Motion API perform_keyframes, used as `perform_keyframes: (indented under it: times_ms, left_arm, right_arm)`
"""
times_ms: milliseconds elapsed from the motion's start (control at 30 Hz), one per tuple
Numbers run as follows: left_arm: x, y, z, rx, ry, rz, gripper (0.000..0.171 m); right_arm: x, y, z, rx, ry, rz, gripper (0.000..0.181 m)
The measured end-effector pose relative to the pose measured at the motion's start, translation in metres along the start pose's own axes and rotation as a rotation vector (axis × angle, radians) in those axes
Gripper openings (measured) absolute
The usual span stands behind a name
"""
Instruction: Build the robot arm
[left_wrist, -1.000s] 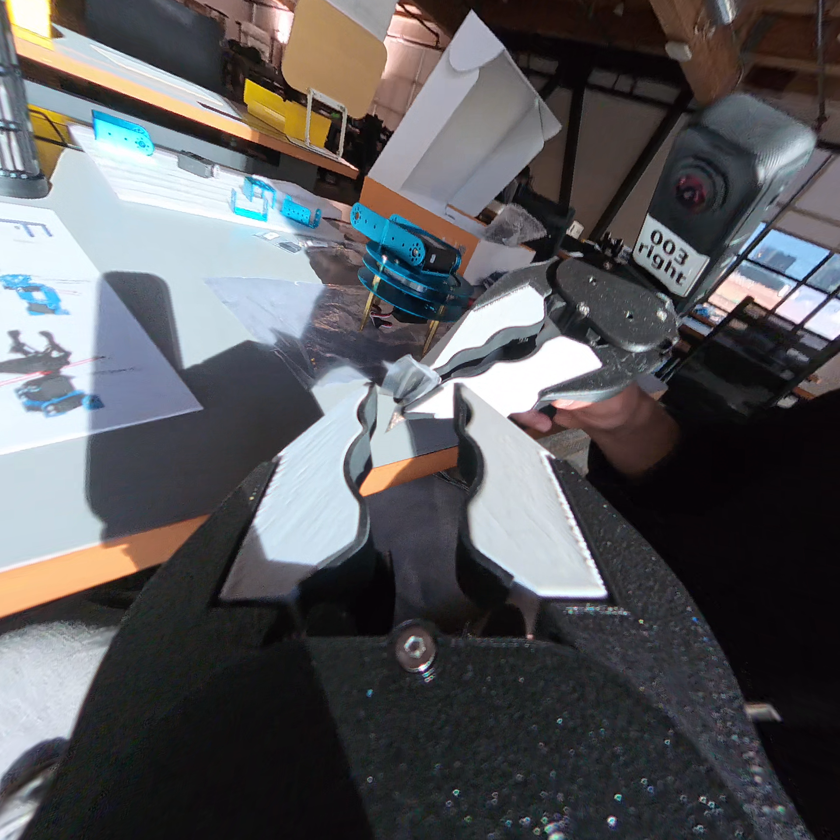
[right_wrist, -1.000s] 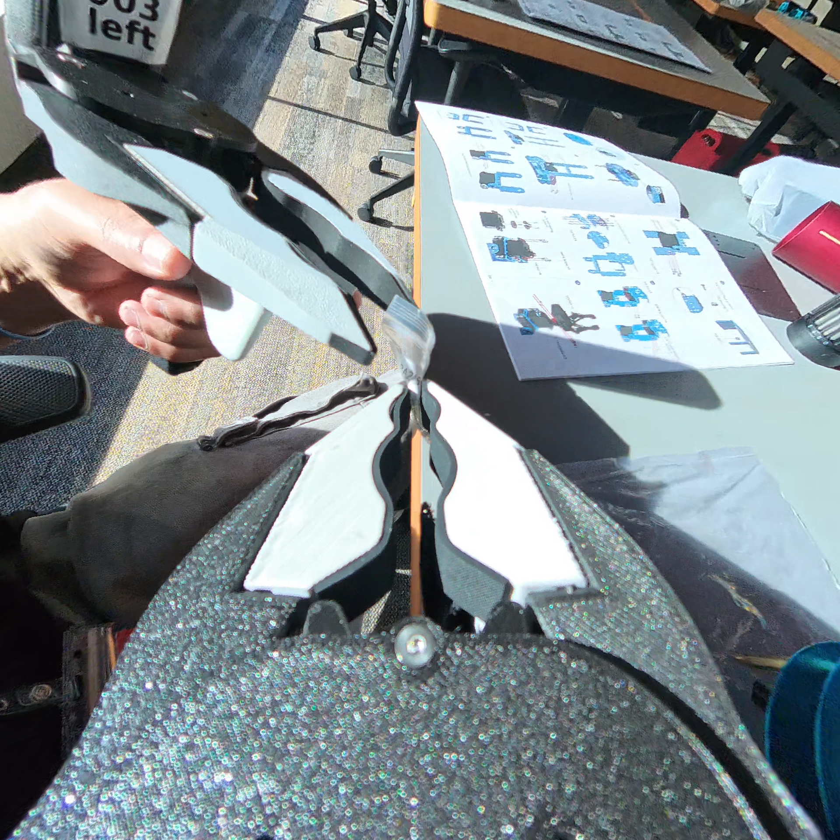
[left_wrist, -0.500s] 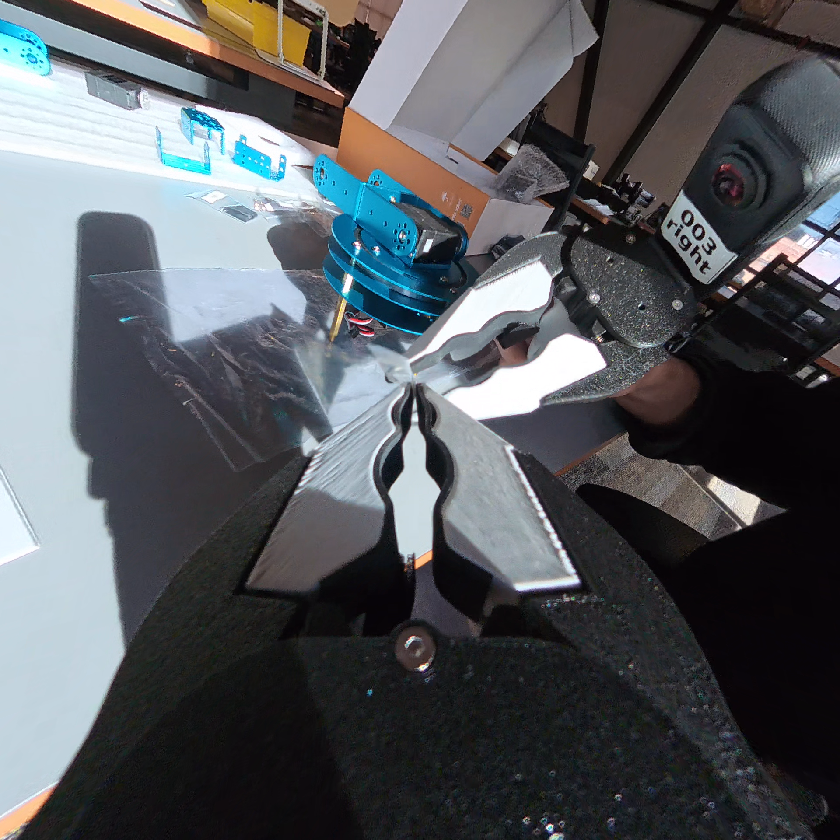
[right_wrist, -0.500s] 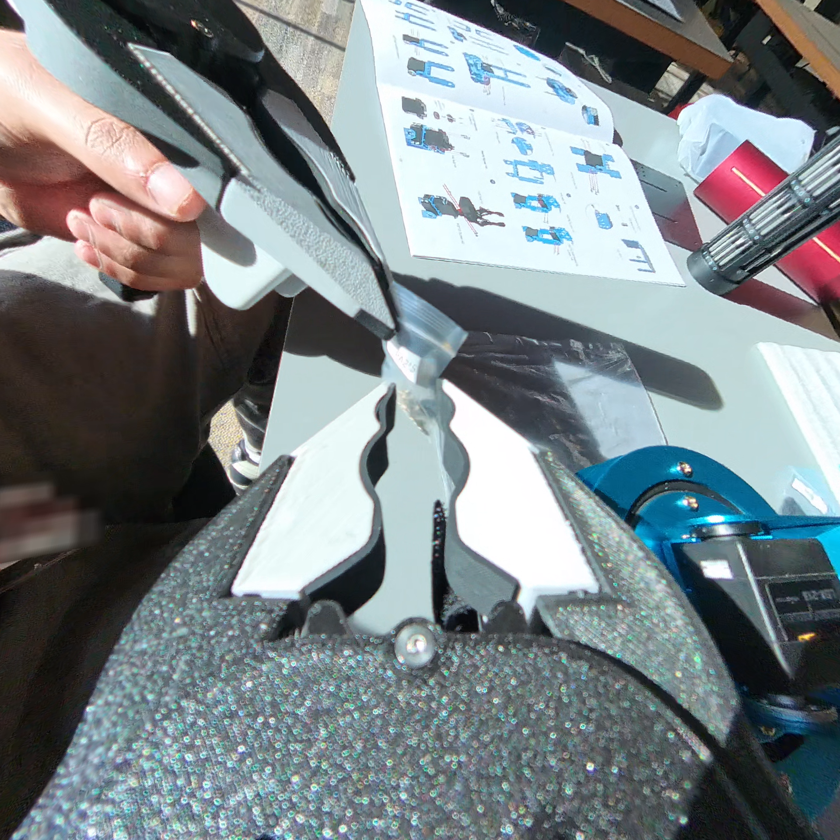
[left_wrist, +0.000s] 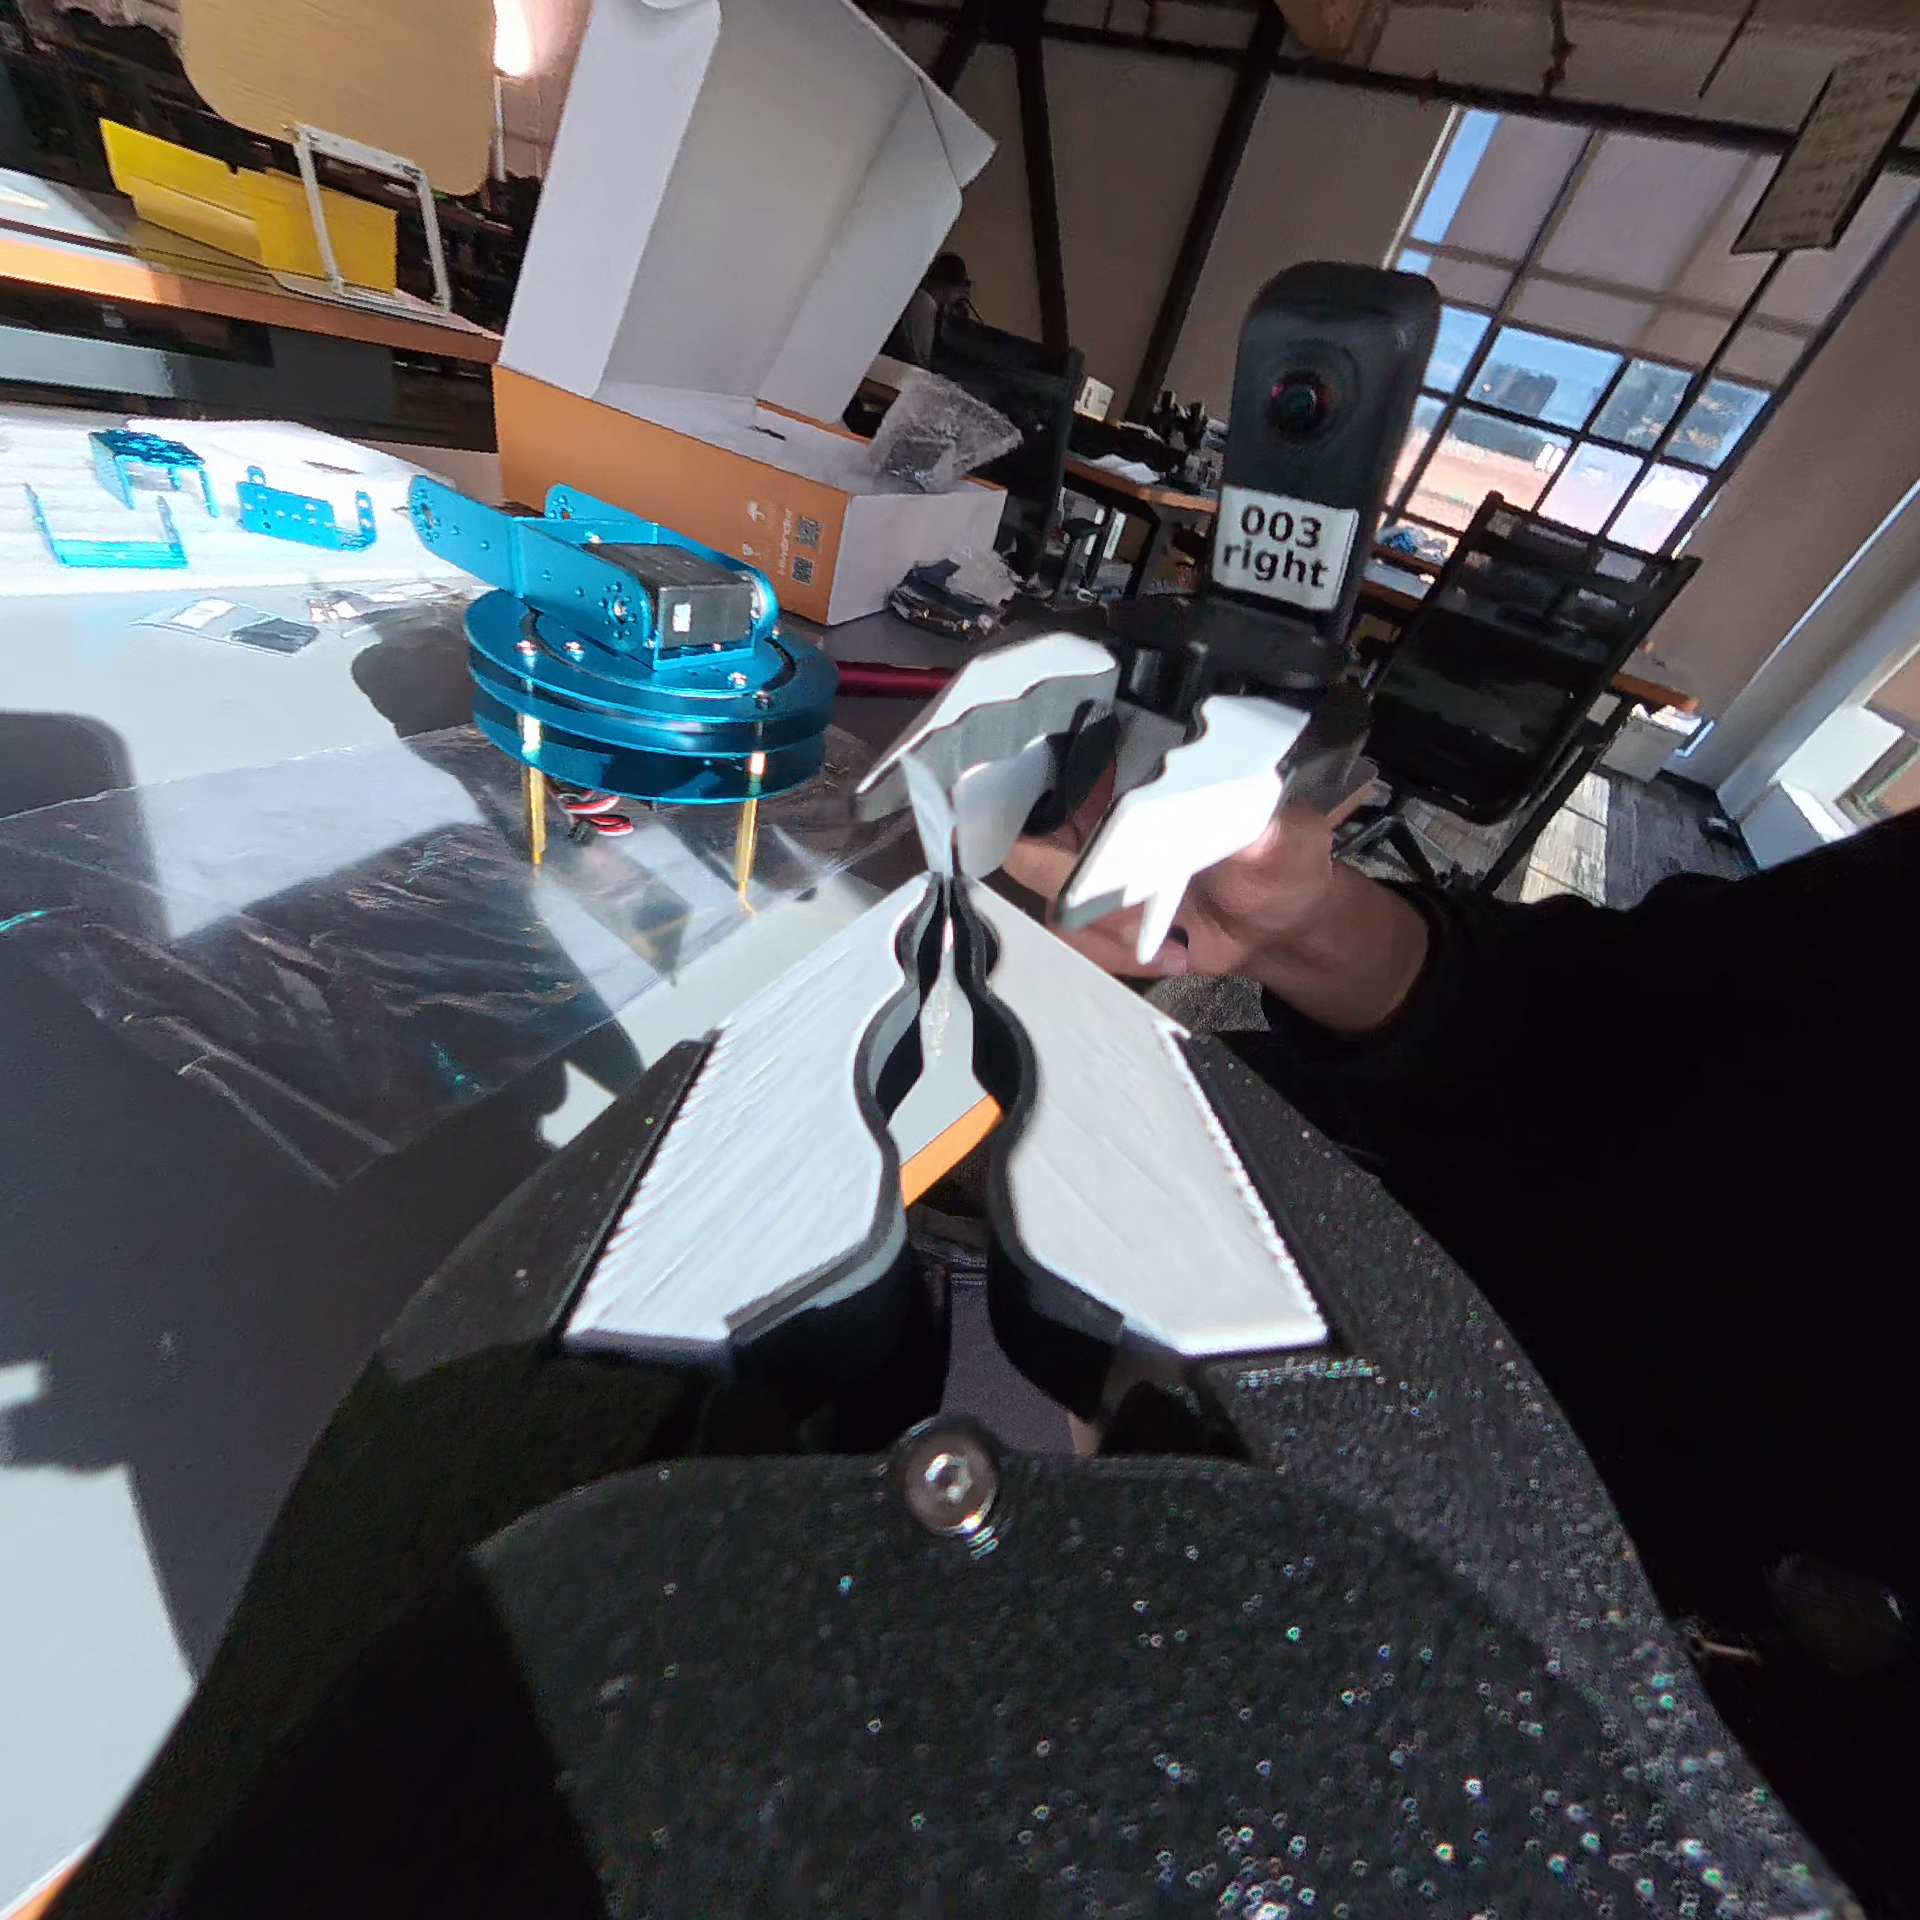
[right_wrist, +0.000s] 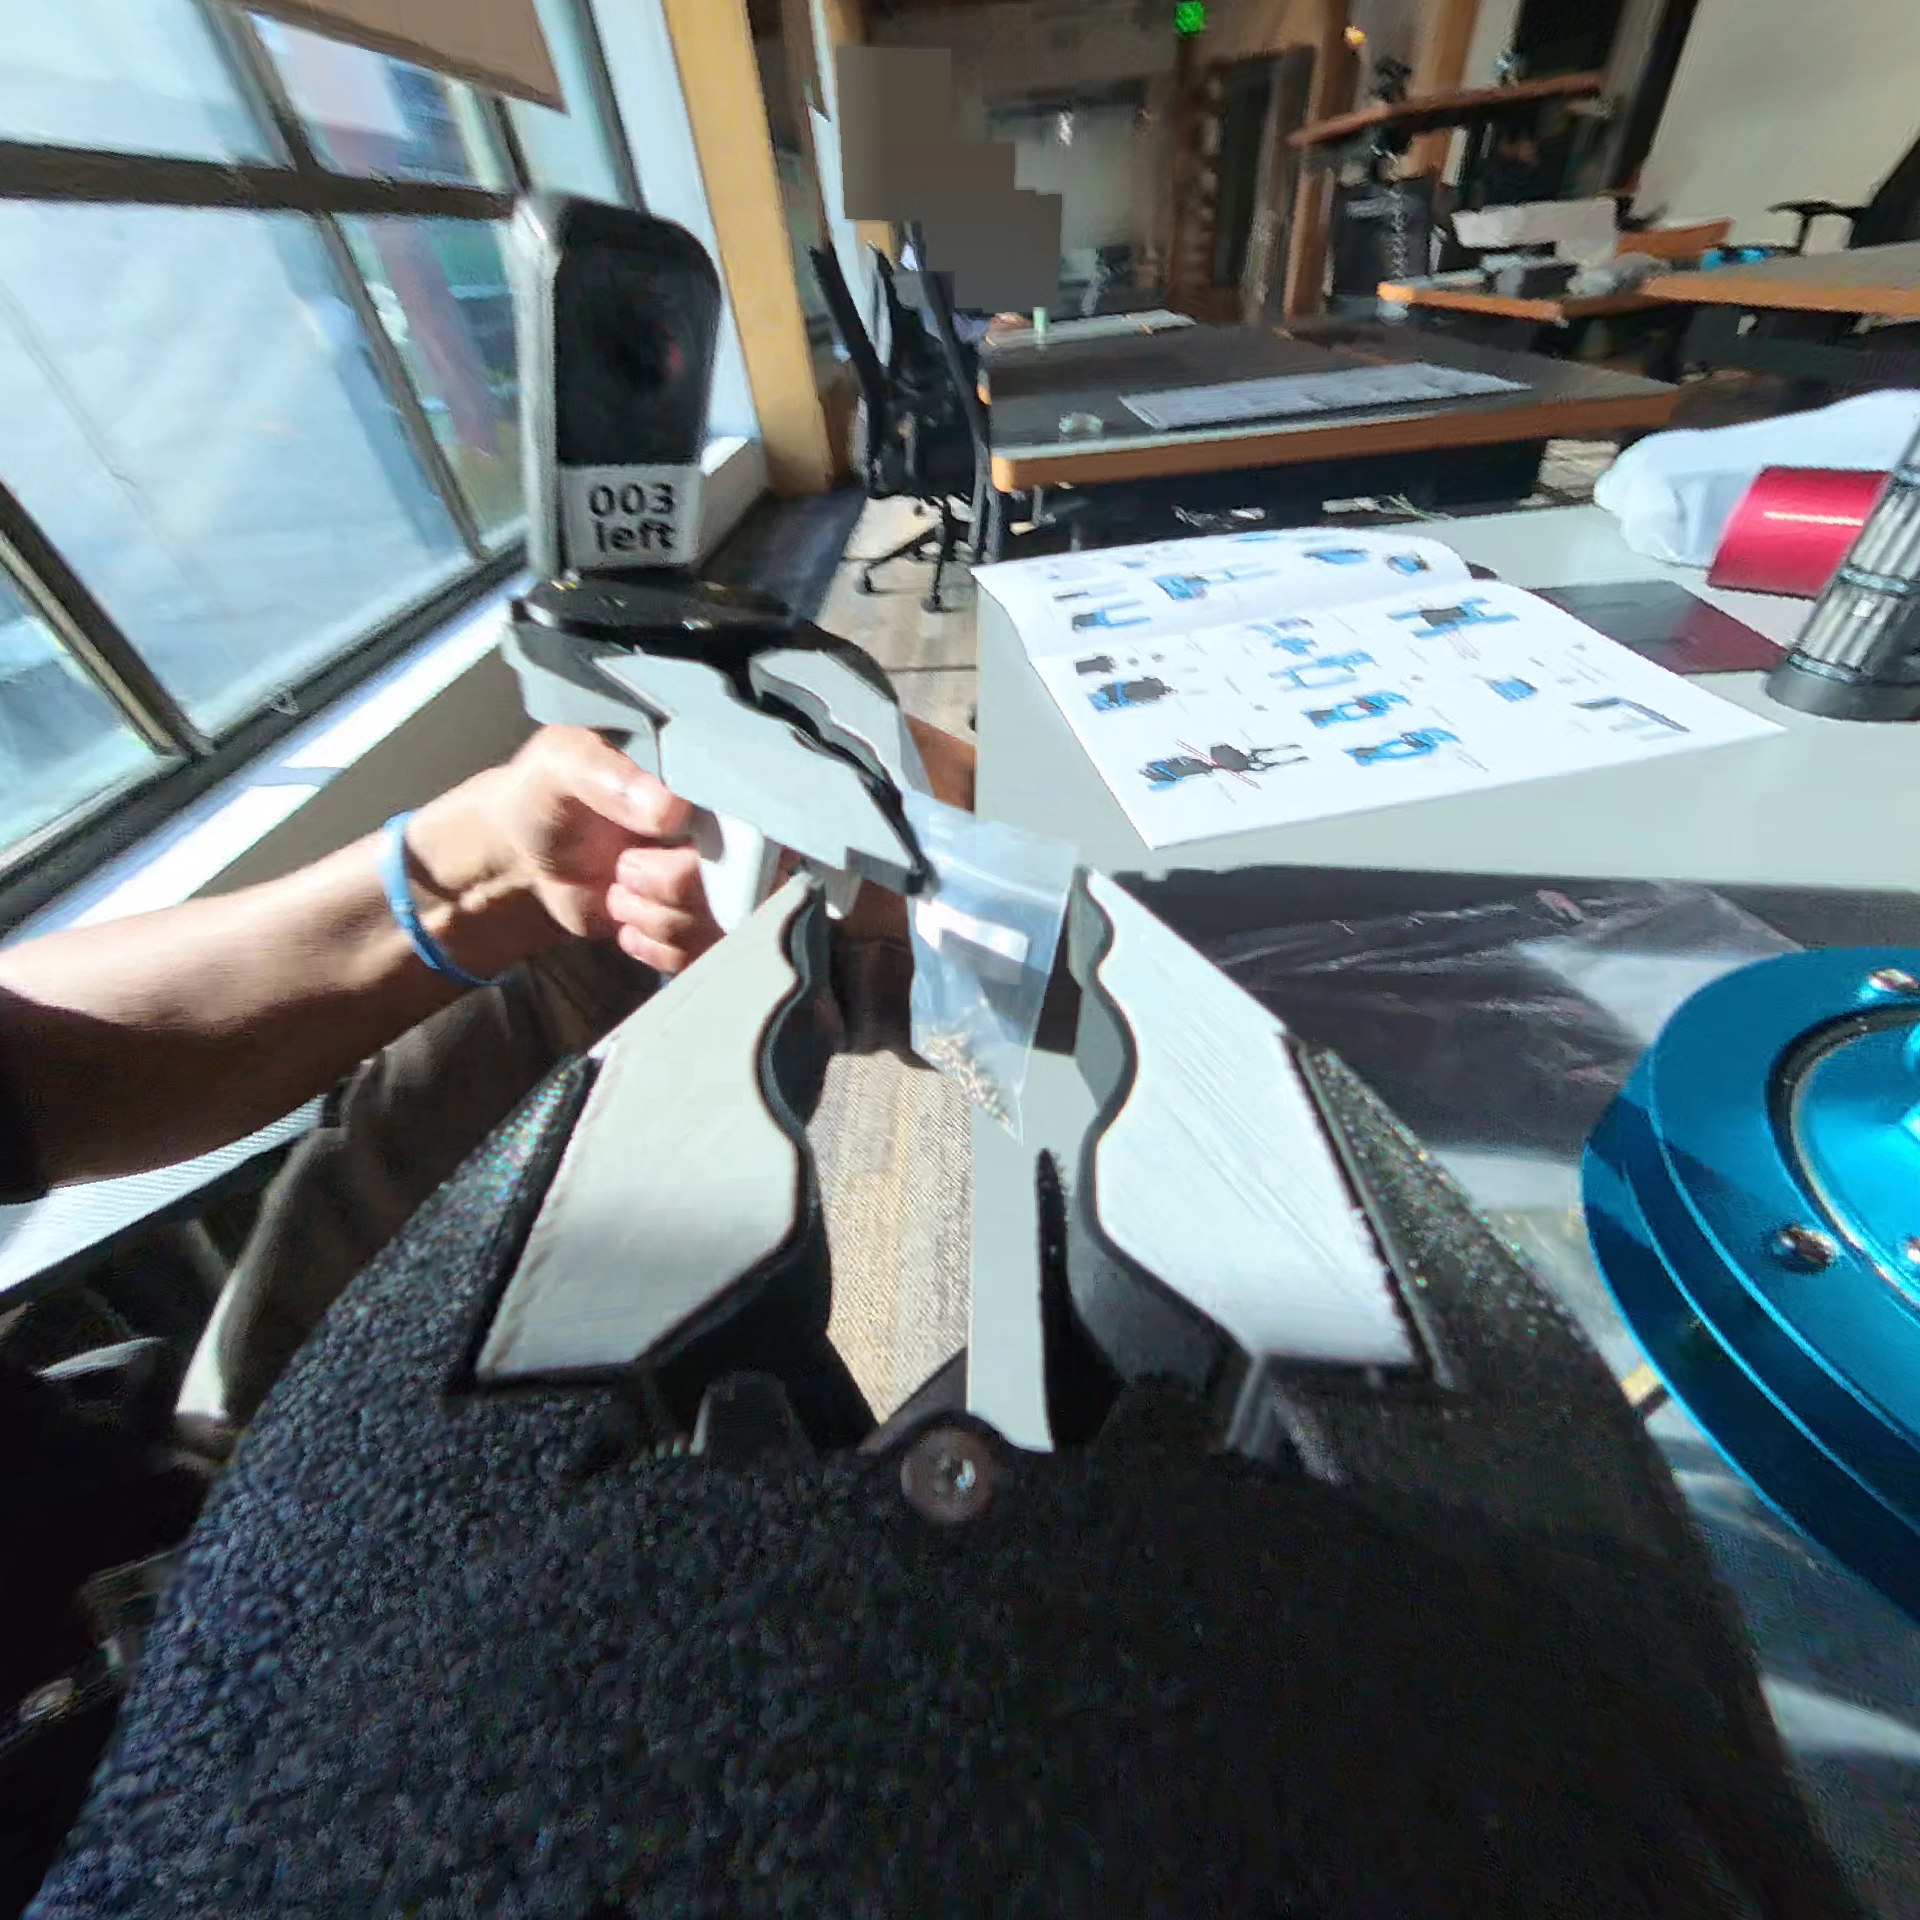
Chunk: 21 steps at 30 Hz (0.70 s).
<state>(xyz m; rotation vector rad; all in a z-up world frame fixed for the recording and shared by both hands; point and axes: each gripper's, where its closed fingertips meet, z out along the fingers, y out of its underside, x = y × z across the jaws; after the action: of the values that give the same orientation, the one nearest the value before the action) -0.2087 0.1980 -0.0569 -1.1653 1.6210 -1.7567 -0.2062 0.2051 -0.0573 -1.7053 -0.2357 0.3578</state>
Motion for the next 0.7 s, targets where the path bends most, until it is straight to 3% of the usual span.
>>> perform_keyframes:
  times_ms: [100, 200, 367, 500, 633, 700]
  left_arm:
    - [-0.001, -0.002, 0.001, -0.001, -0.010, 0.043, 0.000]
    - [0.001, -0.001, 0.007, 0.001, 0.015, 0.026, 0.000]
    - [0.001, 0.000, 0.009, 0.019, 0.019, 0.050, 0.000]
    - [0.000, 0.008, 0.008, 0.014, -0.003, 0.134, 0.000]
    - [-0.004, 0.033, 0.005, -0.150, -0.054, 0.385, 0.000]
    - [-0.006, 0.042, 0.002, -0.222, -0.084, 0.501, 0.000]
  right_arm:
    - [-0.005, -0.002, -0.014, -0.004, -0.088, 0.015, 0.014]
    - [-0.001, 0.000, -0.020, -0.005, -0.104, 0.052, 0.000]
    - [0.005, 0.000, -0.021, 0.003, -0.105, 0.084, 0.001]
    - [0.011, -0.002, -0.022, -0.009, -0.048, 0.004, 0.016]
    - [0.009, 0.000, -0.026, -0.115, -0.039, -0.240, 0.017]
    - [-0.007, 0.006, -0.023, -0.214, -0.189, -0.218, 0.019]
